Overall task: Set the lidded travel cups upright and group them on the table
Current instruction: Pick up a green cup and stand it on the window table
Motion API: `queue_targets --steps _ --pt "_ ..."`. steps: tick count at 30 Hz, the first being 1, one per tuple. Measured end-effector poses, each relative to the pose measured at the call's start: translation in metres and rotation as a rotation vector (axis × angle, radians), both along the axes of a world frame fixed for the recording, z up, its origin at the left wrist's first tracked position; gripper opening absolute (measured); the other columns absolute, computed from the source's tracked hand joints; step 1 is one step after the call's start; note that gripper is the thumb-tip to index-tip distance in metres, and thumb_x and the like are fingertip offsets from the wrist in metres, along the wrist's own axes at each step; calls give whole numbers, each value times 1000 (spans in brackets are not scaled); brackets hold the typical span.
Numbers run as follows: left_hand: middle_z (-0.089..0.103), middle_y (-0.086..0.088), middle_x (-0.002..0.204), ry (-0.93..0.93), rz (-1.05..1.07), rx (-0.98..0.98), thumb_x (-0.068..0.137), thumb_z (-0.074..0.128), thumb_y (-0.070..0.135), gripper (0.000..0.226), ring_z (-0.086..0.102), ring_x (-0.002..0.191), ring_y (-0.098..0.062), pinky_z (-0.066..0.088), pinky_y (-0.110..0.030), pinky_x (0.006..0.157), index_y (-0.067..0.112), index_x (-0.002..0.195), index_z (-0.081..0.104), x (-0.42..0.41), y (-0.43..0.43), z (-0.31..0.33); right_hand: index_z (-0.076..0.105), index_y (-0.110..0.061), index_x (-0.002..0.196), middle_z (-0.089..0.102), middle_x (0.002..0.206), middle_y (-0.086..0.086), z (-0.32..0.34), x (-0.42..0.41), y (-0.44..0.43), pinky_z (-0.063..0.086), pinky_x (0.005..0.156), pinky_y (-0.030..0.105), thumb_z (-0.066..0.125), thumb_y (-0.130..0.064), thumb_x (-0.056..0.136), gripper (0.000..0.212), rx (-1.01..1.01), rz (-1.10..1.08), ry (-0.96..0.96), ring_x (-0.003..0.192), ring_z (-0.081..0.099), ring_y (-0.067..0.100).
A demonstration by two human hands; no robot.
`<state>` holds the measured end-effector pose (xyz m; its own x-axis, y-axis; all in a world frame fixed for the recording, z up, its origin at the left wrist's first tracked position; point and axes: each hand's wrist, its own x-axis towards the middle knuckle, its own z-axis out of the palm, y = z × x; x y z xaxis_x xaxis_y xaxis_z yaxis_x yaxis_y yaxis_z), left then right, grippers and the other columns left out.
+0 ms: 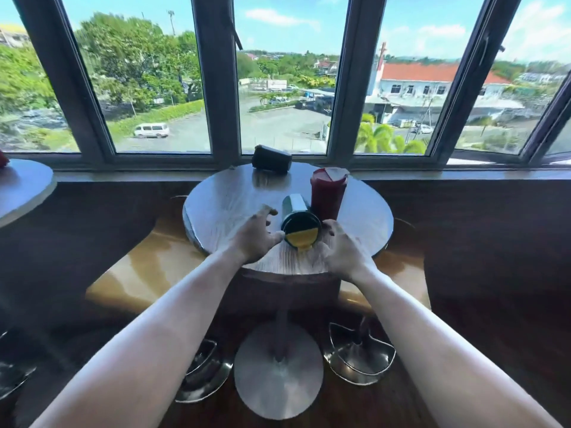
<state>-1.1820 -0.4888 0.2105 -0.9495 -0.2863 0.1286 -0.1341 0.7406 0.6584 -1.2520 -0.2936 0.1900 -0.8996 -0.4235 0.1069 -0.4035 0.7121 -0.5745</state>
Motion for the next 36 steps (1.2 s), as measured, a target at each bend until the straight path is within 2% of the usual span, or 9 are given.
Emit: queue_targets --steps 4,10,14,17,21,25,29,34,36 --pt "74 -8 111 14 58 61 90 71 36 49 70 99 -25 51 -34 81 19 133 54 -43 4 -14 29 -37 145 54 144 1 -10 -37 -6 45 103 48 55 -44 87 64 6 97 -16 129 53 29" --pt "76 -17 98 178 179 332 88 75 23 31 72 85 -23 55 -24 68 12 115 66 -67 -4 -29 39 -25 146 55 140 -3 -25 -69 -17 44 107 40 64 -35 88 64 -150 222 80 128 53 18" --pt "75 -13 89 301 271 514 75 78 44 27 73 83 -29 60 -51 83 28 95 69 -70 -24 -20 41 -26 146 54 134 -5 -22 -73 -36 49 102 38 64 -30 91 59 -323 263 105 120 56 14" --pt "74 -11 93 359 252 625 87 76 26 16 73 94 -33 58 -53 91 24 100 66 -77 -37 -7 48 -24 141 52 128 -9 -18 -78 -54 53 97 35 65 -19 91 53 -463 249 107 118 56 10" --pt "74 -8 106 339 172 650 88 75 30 40 70 101 -23 56 -43 97 16 122 61 -88 -53 5 48 -20 142 50 132 -7 -15 -88 -79 53 99 37 64 -12 90 55 -583 228 47 124 54 13" --pt "67 -1 113 270 80 580 87 76 24 53 66 105 -14 54 -21 84 15 133 52 -102 -70 9 41 -16 147 38 152 -3 -16 -98 -96 48 106 35 60 -6 93 58 -604 211 -80 137 44 13" --pt "61 1 117 209 -20 551 82 80 18 65 64 107 -9 55 -15 78 21 135 44 -119 -85 4 39 -10 148 52 144 2 -15 -103 -109 48 104 27 54 3 95 57 -722 199 -232 133 51 12" --pt "57 -11 133 201 -18 453 57 89 49 99 63 118 -26 55 -42 98 23 140 42 -135 -93 2 44 -12 144 60 130 1 -8 -105 -114 49 83 6 51 -1 98 48 -734 186 -245 119 60 9" --pt "55 -13 135 198 -30 419 54 88 52 103 61 119 -27 54 -44 100 23 141 42 -139 -96 4 46 -13 143 64 117 3 -7 -106 -114 46 65 2 51 -6 99 45 -718 176 -236 89 65 -8"
